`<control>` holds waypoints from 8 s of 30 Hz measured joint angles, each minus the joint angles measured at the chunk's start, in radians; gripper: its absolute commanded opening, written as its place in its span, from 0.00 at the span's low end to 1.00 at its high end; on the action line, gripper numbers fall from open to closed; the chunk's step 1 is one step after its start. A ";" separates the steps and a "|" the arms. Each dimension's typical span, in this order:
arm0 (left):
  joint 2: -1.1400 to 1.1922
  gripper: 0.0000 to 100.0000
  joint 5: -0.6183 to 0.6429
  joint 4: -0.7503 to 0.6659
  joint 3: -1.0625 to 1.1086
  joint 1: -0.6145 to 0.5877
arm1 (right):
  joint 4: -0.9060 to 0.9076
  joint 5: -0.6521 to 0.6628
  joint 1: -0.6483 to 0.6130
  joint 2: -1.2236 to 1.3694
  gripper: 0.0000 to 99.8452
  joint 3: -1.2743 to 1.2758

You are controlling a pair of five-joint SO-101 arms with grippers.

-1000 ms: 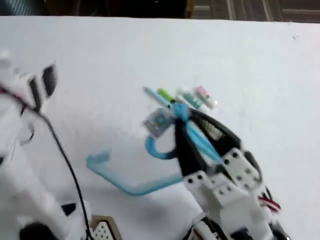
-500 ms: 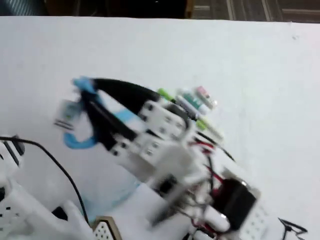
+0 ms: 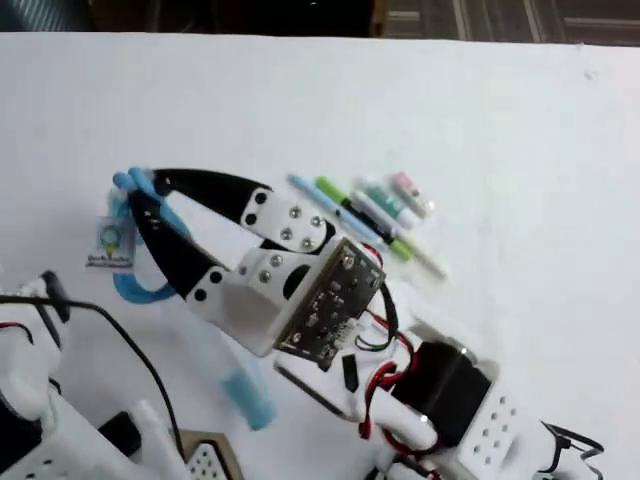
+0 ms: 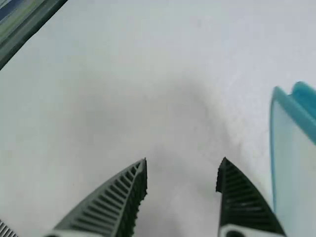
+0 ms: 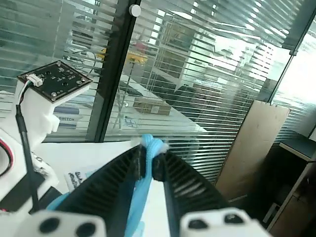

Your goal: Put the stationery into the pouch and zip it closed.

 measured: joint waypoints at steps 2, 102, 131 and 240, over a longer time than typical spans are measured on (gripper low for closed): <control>-0.015 0.24 0.043 0.000 -0.002 0.057 | 0.000 -0.002 0.006 -0.002 0.02 0.000; 0.528 0.02 0.123 -0.005 -0.520 0.953 | 0.468 -0.003 0.199 -0.410 0.23 0.839; 0.512 0.02 0.121 -0.018 -0.425 0.856 | -0.209 -0.331 0.008 -0.227 0.24 1.042; 0.003 0.23 0.586 -0.006 -0.100 1.062 | -0.290 -0.164 0.316 0.052 0.02 0.203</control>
